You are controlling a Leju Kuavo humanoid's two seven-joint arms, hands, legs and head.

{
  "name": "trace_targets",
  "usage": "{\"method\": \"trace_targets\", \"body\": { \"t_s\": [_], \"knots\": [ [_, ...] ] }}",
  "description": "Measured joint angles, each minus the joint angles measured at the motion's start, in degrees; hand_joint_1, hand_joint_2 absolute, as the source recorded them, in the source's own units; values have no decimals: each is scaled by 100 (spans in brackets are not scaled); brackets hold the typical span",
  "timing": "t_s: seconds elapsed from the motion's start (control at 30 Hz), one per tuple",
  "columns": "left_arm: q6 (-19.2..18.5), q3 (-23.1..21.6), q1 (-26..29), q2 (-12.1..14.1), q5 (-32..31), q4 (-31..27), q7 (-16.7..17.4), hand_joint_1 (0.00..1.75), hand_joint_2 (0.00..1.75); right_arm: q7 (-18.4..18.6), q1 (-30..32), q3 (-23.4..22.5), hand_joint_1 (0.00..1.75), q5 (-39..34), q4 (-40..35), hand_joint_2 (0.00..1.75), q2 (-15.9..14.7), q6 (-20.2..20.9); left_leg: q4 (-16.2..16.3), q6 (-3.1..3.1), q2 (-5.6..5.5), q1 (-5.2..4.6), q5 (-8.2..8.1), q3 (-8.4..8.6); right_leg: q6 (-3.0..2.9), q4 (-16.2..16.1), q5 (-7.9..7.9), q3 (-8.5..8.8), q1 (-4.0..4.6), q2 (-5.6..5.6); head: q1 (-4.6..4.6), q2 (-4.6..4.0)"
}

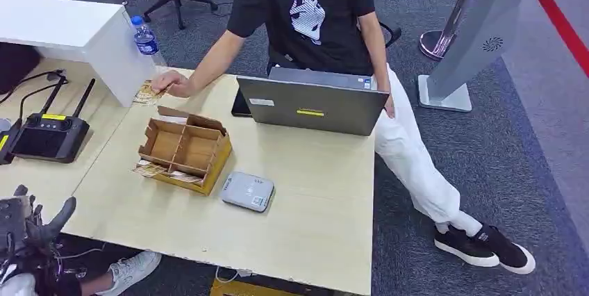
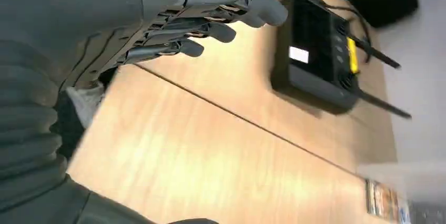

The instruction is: Pass the card to the sensor for recognition and then transmit it.

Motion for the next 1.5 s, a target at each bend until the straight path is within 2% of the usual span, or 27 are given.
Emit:
{"method": "trace_targets", "body": {
  "t_s": [0.3,0.77,1.03,1.13,1.17,1.2,1.27,1.5],
  "knots": [
    [612,-1191,-461,147,-1368,-258,236,0,175,-50,-39,0,0,109,39,175,7,-59,1,-5,0,0,3,-1,-4,0,3,-1,0,2,0,0],
    [1835,-3006,-1095,387,-3504,-603,675,0,175,-112,-78,0,0,382,83,175,26,-107,2,-5,1,0,4,-1,-10,1,9,-2,0,2,0,0],
    [1850,-3026,-1103,389,-3528,-607,680,0,175,-112,-78,0,0,389,85,175,26,-109,2,-5,1,0,4,-1,-9,1,9,-2,0,2,2,0],
    [2203,-3484,-1266,444,-4092,-715,789,0,175,-138,-91,0,0,439,96,175,39,-144,3,-5,3,0,4,-1,-9,1,10,-2,0,3,2,0],
    [2461,-3855,-1376,483,-4574,-802,887,157,175,-155,-95,0,0,511,107,175,42,-168,3,-5,2,-1,5,0,-9,1,10,-2,0,3,2,0],
    [2706,-4138,-1482,510,-4931,-852,966,175,175,-168,-97,0,0,540,116,175,46,-179,3,-5,2,-1,5,-1,-9,1,10,-2,0,3,0,0],
    [3279,-4962,-1770,575,-5917,-951,1141,175,175,-190,-100,0,0,689,125,175,59,-203,4,-5,2,-1,5,-2,-7,1,11,-2,0,2,2,0],
    [3950,-5801,-1975,610,-6828,-1082,1261,175,175,-252,-108,-2,0,866,131,175,85,-273,4,-5,3,-1,5,-2,-7,1,12,-2,-1,3,0,0]
  ]
}}
